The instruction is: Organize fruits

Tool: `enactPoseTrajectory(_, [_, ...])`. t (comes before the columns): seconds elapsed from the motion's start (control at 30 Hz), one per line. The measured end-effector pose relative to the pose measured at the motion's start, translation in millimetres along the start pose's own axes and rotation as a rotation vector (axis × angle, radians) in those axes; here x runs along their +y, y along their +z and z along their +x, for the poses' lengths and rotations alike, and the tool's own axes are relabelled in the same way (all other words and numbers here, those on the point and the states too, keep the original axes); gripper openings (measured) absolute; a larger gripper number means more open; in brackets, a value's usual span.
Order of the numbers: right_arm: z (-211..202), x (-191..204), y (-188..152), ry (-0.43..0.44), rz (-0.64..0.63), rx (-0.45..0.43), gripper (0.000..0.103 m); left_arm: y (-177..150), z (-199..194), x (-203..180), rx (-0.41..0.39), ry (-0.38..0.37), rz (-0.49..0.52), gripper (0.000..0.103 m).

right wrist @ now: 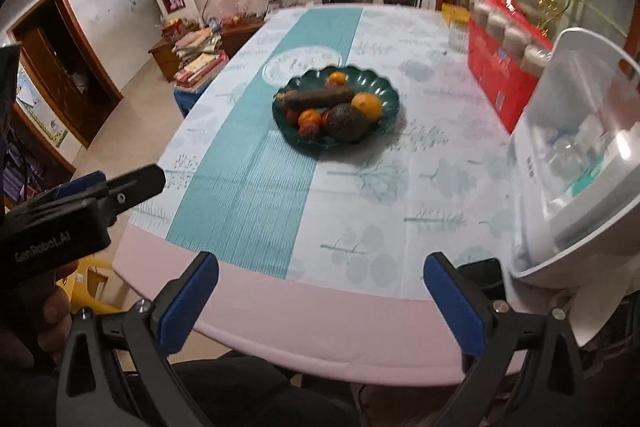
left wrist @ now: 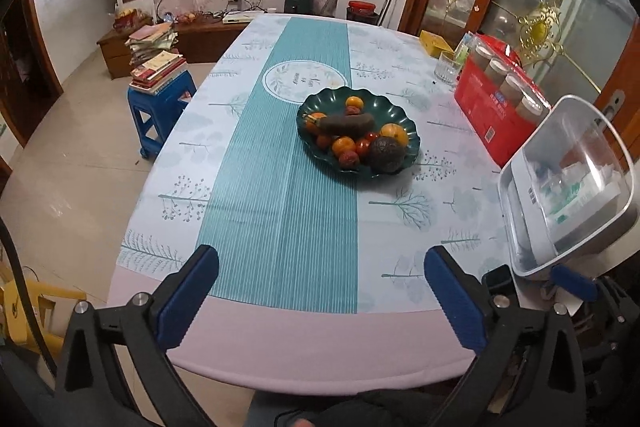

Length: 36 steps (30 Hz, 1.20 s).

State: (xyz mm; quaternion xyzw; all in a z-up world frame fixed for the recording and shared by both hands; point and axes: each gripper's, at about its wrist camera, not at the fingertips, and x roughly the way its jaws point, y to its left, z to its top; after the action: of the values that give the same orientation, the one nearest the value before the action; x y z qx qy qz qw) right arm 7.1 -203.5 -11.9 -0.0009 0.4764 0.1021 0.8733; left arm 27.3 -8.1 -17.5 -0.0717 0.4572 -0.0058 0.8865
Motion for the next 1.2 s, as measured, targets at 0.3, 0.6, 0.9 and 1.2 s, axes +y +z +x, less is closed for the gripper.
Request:
enactPoseTrajectory(0.3, [-0.5,-10.3,-11.5,0.007,0.038,-0.024,0.103,-14.3,-3.4,-18.8,-0.033,0.067,0.035,0.102])
enactPoseTrajectory(0.6, [-5.9,-18.3,-13.6,-0.017,0.052,-0.087,0.103,-11.6,-7.2,-29.1,-0.085,0.083,0.039,0.102])
enactPoseTrajectory(0.9, [-0.2,-28.7,-11.9,-0.002,0.079,-0.067,0.103,-9.2,-10.9,-45.0,-0.119,0.119,0.078,0.102])
enactPoseTrajectory(1.2, [0.1,-28.0,-10.3,0.009,0.059,-0.071,0.103,-9.8,-11.7,-48.4,-0.122,0.125,0.072,0.102])
